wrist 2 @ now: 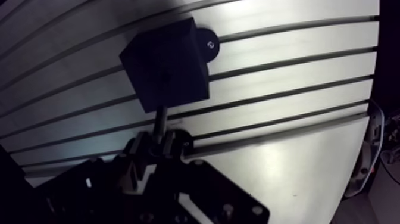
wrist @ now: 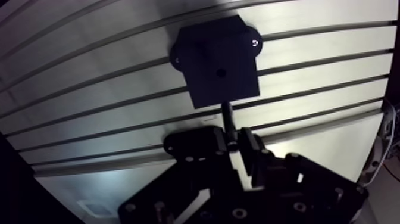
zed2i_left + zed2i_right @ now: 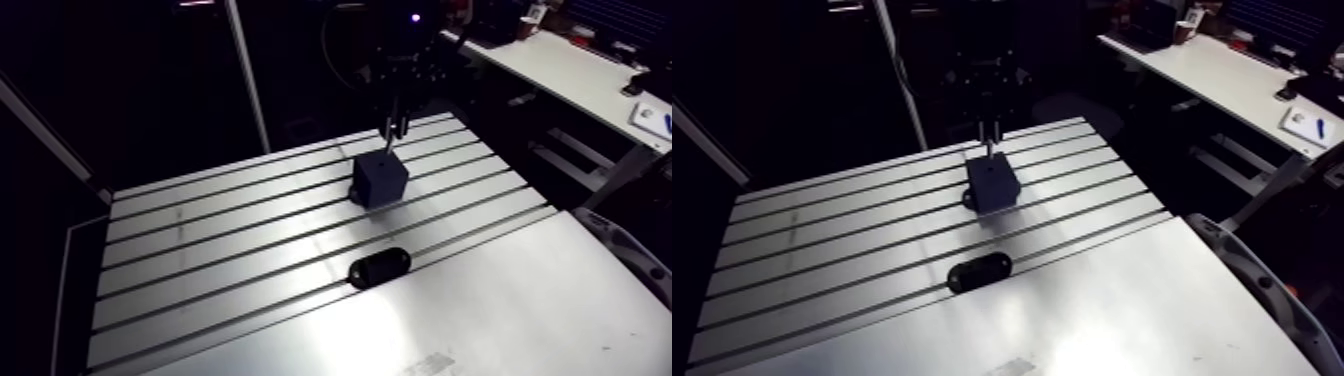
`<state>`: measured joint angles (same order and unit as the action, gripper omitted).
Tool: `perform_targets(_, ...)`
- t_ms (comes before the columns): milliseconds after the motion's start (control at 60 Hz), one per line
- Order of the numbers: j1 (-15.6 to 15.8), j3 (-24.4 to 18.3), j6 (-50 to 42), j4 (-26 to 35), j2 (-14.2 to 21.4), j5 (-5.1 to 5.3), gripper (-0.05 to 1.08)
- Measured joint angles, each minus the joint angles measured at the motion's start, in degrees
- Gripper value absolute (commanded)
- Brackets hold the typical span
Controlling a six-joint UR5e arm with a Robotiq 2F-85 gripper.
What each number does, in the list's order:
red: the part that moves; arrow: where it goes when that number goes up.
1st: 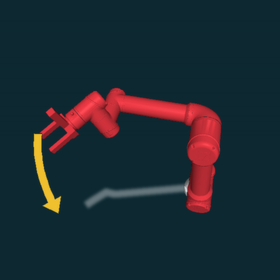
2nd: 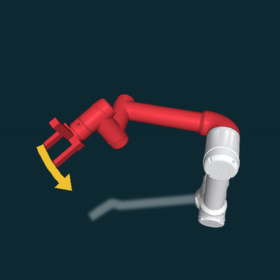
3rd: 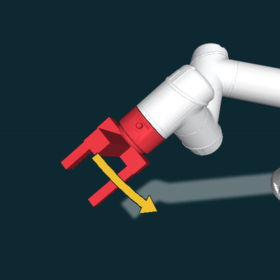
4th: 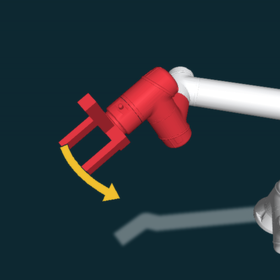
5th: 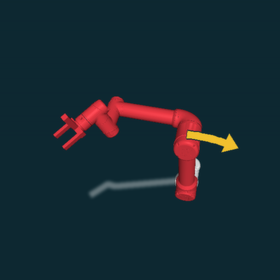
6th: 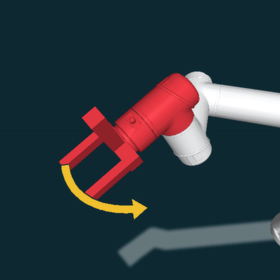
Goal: Pick up the M10 bolt and insert it into the hole until fully seated.
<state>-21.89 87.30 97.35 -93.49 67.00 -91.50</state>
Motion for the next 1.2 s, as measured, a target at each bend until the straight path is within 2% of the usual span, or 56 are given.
perform_targets(1200, 0.1, -0.5, -1.1, -1.7, -2.2, -0.25, 1.08)
